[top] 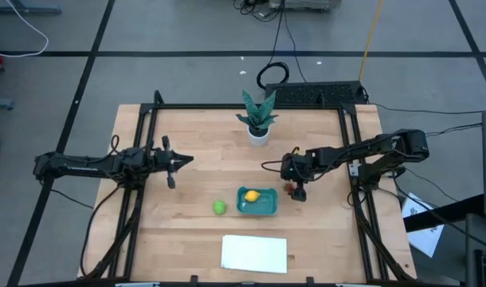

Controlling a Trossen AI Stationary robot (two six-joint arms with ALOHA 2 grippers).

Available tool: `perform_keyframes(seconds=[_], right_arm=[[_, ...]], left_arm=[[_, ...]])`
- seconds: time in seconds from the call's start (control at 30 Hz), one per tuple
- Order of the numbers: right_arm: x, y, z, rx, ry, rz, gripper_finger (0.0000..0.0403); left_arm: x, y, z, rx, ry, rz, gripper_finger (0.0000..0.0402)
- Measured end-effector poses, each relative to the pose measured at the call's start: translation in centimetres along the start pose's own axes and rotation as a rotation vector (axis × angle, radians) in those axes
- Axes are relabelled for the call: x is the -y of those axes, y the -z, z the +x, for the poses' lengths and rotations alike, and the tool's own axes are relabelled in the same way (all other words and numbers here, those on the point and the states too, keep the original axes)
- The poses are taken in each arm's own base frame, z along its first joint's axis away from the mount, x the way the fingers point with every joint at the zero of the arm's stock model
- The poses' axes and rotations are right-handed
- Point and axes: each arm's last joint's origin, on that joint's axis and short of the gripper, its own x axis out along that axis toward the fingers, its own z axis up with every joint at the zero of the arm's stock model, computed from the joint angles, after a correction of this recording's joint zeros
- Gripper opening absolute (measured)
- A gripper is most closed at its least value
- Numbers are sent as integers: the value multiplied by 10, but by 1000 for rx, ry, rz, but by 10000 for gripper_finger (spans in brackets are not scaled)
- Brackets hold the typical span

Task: Pick and placing Produce into tupperware
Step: Put the red strawberry into the green bin

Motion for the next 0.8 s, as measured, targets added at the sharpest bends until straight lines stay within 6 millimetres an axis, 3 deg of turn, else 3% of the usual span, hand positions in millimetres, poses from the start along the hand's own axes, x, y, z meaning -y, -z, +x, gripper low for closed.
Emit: perform_keyframes(seconds=[0.43, 0.8], right_arm=[[0, 1, 1, 0, 3, -23, 274], [0, 1, 1, 0, 3, -24, 159]], left_arm=[[0, 0, 0, 0, 0, 0, 26], [0, 0, 0, 0, 0, 0, 26]])
